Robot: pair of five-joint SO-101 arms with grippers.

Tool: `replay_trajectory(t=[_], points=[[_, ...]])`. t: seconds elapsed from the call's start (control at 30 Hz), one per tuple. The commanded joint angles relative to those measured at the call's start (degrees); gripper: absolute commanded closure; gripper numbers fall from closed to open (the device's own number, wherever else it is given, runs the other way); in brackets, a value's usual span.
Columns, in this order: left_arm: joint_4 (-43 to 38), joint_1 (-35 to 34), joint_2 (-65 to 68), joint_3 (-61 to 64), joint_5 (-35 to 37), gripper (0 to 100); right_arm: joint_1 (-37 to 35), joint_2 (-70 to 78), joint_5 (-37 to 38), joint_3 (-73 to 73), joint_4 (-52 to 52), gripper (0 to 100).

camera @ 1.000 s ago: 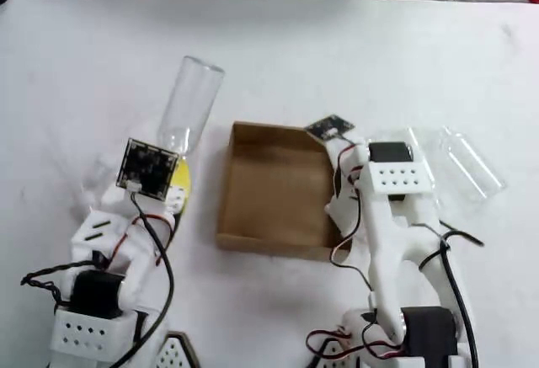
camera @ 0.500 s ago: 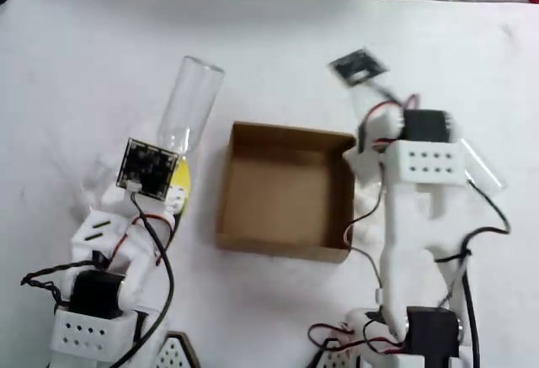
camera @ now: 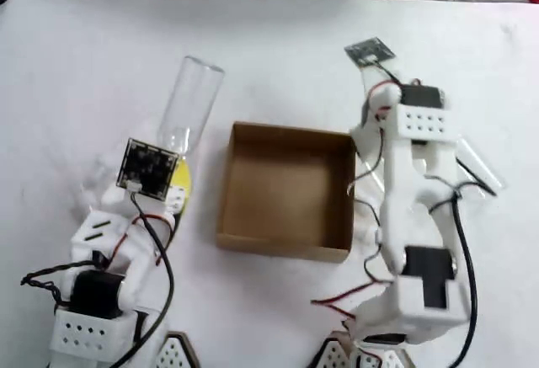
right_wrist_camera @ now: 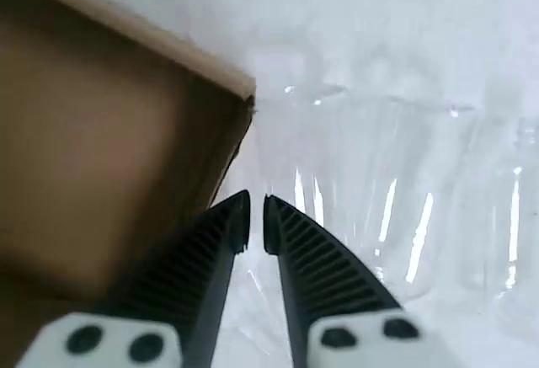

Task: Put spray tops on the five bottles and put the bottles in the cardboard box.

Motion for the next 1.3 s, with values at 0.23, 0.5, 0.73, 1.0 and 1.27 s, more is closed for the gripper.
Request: replay_trajectory(t=[0.23, 0.5, 0.73, 1.0, 1.27], points=[[-1.7, -0.3, -1.0, -0.4, 0.3, 98, -0.2, 12.1, -3.3, -12.8, -0.2, 98.2], [-1.7, -0.1, -1.0, -0.4, 0.3, 98, -1.7, 14.3, -3.3, -12.9, -0.2, 98.2], [-1.8, -0.3, -1.0, -0.4, 0.3, 98, -4.0, 14.0, -3.4, -13.2, -0.5, 98.2], [-1.8, 0.0, -1.0, -0.4, 0.2, 98, -0.1, 2.9, -3.4, -13.1, 4.0, 98.2], [0.6, 9.2, -1.0, -0.5, -7.6, 98, -5.9, -25.3, -6.4, -12.7, 12.4, 98.2]])
